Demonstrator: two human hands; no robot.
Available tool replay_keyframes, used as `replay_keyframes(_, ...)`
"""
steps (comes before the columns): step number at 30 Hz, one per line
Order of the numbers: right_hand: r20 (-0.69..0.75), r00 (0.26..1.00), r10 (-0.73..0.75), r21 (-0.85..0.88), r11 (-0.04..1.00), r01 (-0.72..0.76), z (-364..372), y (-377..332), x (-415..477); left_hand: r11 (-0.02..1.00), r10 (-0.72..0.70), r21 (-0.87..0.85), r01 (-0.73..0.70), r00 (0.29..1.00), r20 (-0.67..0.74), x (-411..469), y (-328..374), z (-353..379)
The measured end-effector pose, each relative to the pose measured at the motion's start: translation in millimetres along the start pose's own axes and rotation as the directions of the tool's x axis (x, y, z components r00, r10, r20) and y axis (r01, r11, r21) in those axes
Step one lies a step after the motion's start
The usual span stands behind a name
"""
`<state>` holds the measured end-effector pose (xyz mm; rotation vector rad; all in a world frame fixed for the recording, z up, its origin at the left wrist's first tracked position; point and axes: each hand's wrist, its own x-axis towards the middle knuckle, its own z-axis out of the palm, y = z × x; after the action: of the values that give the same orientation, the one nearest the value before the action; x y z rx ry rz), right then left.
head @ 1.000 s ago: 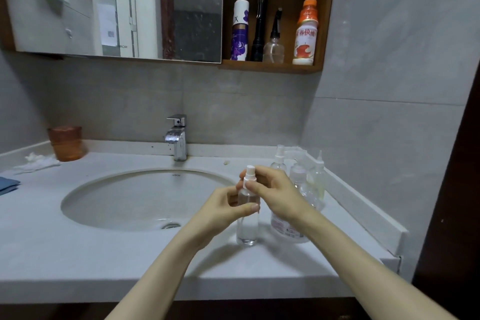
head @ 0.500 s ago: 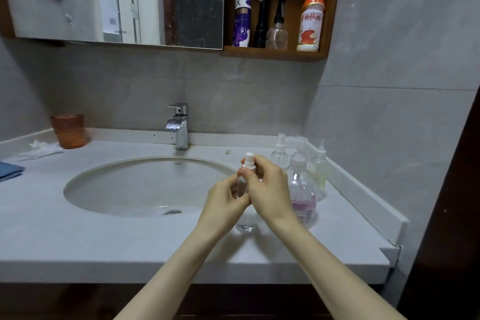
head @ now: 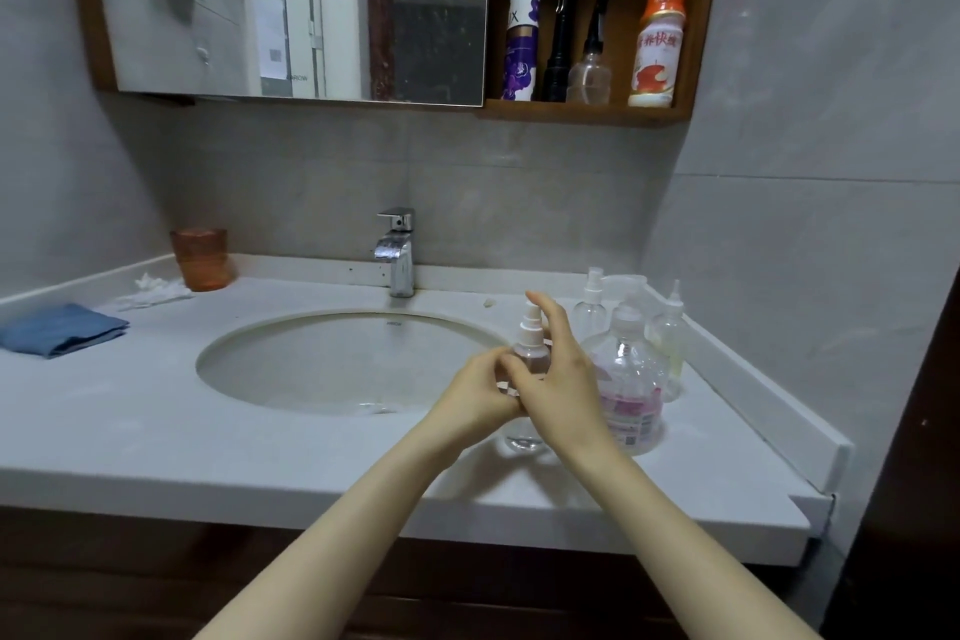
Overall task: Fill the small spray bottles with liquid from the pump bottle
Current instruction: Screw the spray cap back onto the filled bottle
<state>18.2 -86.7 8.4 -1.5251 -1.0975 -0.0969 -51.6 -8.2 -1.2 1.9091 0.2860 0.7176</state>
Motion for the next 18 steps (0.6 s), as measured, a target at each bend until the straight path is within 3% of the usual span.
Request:
replay_keyframes(8,0.099,0.993,0.059,0.2,0.977,-0.078,-3.1,-3.4,6.8,0.999,-0.018,0.046,0.017,0.999,0.033,4.4,0.9,-21.8)
replay_keyframes(12,0.178,0.983,0.036,0.147,0.987,-0.063,-3.3,-7.9,11.5,0.999,-0.031,0.033,0.03,0.998,0.058,9.0,5.1,-32.3)
replay_keyframes(18,-0.147,0.976,-0.163,0.128,0.975,0.182,-39.9,-25.5,3.8,0.993,-0.114,-0.001,0.115,0.99,0.077,51.6,19.9,-45.2)
